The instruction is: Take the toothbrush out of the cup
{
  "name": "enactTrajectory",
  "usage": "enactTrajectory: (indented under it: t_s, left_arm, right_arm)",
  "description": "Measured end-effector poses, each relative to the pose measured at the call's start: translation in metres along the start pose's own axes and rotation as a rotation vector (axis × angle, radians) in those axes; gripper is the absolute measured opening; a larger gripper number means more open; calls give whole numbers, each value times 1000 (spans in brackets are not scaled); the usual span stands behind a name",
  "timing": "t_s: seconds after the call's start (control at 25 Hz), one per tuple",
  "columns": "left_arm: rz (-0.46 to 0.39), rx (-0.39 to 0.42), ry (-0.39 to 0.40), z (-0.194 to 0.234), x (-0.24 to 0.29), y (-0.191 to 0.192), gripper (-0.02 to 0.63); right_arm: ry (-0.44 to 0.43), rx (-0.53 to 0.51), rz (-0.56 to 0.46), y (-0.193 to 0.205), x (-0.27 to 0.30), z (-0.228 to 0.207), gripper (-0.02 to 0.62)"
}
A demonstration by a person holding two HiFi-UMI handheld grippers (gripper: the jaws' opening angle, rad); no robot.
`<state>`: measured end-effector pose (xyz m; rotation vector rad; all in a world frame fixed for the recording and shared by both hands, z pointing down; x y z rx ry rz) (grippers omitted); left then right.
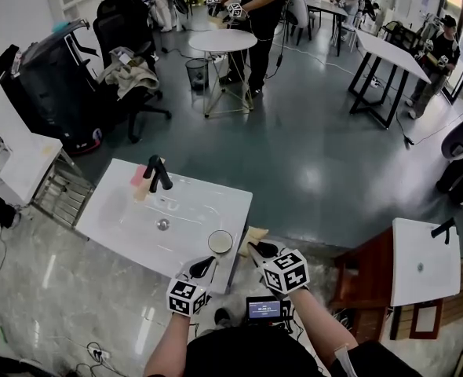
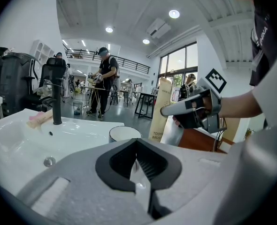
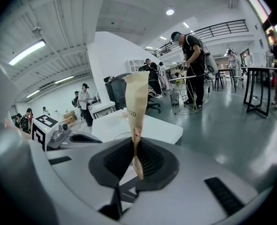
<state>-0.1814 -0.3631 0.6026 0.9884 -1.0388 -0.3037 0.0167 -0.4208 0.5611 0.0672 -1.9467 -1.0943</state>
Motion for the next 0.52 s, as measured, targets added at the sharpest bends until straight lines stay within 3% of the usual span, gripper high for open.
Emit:
enactTrajectory:
  t_s: [0.52]
  left_arm:
    - [2,5,-4,4,-2,-1,11]
  right_arm:
    - [0,-5,7,-3,3,2,35]
Point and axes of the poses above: the fingertips, and each gripper's own axes: x forward along the fingers, z to its left, y out of its underside, the point moved 8 cm from there along -x, backward along the fingers, and after that the axes turned 14 degrees about z, right-handed, at the moved point
